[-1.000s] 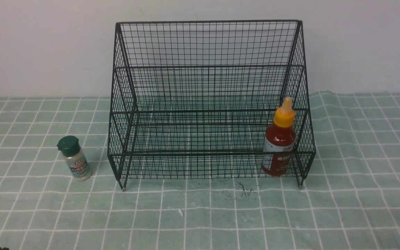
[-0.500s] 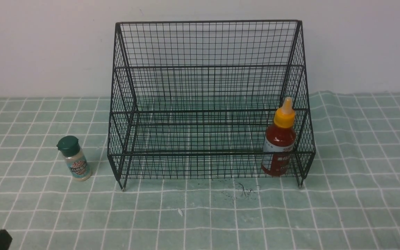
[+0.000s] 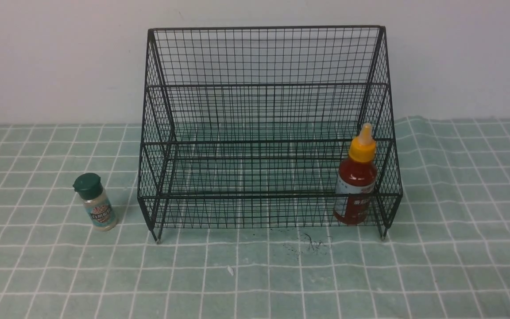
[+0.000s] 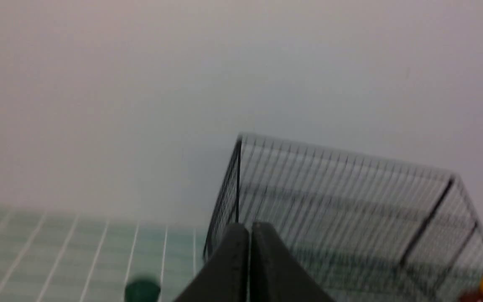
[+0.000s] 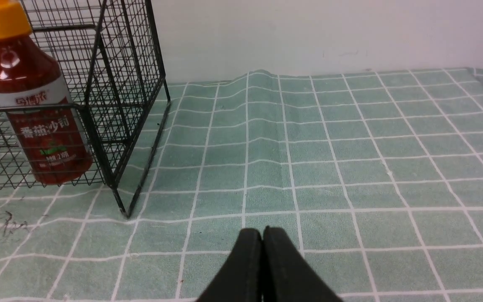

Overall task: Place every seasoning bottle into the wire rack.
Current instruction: Use the left arm to grab the condiment bottle closest to it

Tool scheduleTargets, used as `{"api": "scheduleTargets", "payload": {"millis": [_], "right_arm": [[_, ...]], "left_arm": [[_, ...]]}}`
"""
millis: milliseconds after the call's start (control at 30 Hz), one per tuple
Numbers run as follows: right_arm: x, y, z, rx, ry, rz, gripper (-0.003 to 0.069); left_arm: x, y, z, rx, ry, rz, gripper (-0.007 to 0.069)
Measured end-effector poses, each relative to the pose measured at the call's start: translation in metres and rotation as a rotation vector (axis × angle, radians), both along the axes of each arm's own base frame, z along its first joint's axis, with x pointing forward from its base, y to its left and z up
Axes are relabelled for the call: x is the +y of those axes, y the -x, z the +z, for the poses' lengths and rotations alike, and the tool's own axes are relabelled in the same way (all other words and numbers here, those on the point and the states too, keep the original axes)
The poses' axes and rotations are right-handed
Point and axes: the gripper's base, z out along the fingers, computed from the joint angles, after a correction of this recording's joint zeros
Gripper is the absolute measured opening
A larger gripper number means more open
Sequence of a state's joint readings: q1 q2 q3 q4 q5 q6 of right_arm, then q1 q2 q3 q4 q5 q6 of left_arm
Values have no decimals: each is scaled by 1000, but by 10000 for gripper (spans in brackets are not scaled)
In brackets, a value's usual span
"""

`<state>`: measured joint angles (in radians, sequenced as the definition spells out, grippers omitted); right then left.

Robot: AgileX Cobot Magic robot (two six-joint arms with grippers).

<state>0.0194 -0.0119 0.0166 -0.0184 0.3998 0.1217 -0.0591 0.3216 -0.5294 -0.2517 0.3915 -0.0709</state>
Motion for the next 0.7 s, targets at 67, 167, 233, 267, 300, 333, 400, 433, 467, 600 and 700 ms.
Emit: {"api": "scheduleTargets", "payload": {"millis": [67, 167, 233, 267, 300, 333, 400, 433, 467, 600, 700], "right_arm": [[0, 0, 0, 0, 0, 0, -14], [0, 0, 0, 0, 0, 0, -14], [0, 0, 0, 0, 0, 0, -14], [0, 0, 0, 0, 0, 0, -14], [0, 0, 0, 0, 0, 0, -14], [0, 0, 0, 0, 0, 0, -14], [0, 0, 0, 0, 0, 0, -14], [0, 0, 0, 0, 0, 0, -14], [0, 0, 0, 0, 0, 0, -14], [0, 0, 0, 0, 0, 0, -14], [0, 0, 0, 0, 0, 0, -14]], "left_arm": [[-3, -13, 4, 164, -36, -29, -6], [-7, -49, 2, 539, -113, -85, -6], [-8, -72, -3, 705, -153, -103, -6], [-8, -90, -9, 803, -172, -108, -6], [-8, -103, -11, 851, -186, -108, -6], [-8, -116, -13, 886, -199, -106, -6], [-8, -143, -17, 940, -220, -103, -6], [-8, -146, -16, 939, -221, -102, -6], [-9, -165, -21, 974, -232, -103, -6], [-9, -194, -27, 998, -259, -99, -6], [-6, -220, -36, 1003, -319, -86, 5]]}}
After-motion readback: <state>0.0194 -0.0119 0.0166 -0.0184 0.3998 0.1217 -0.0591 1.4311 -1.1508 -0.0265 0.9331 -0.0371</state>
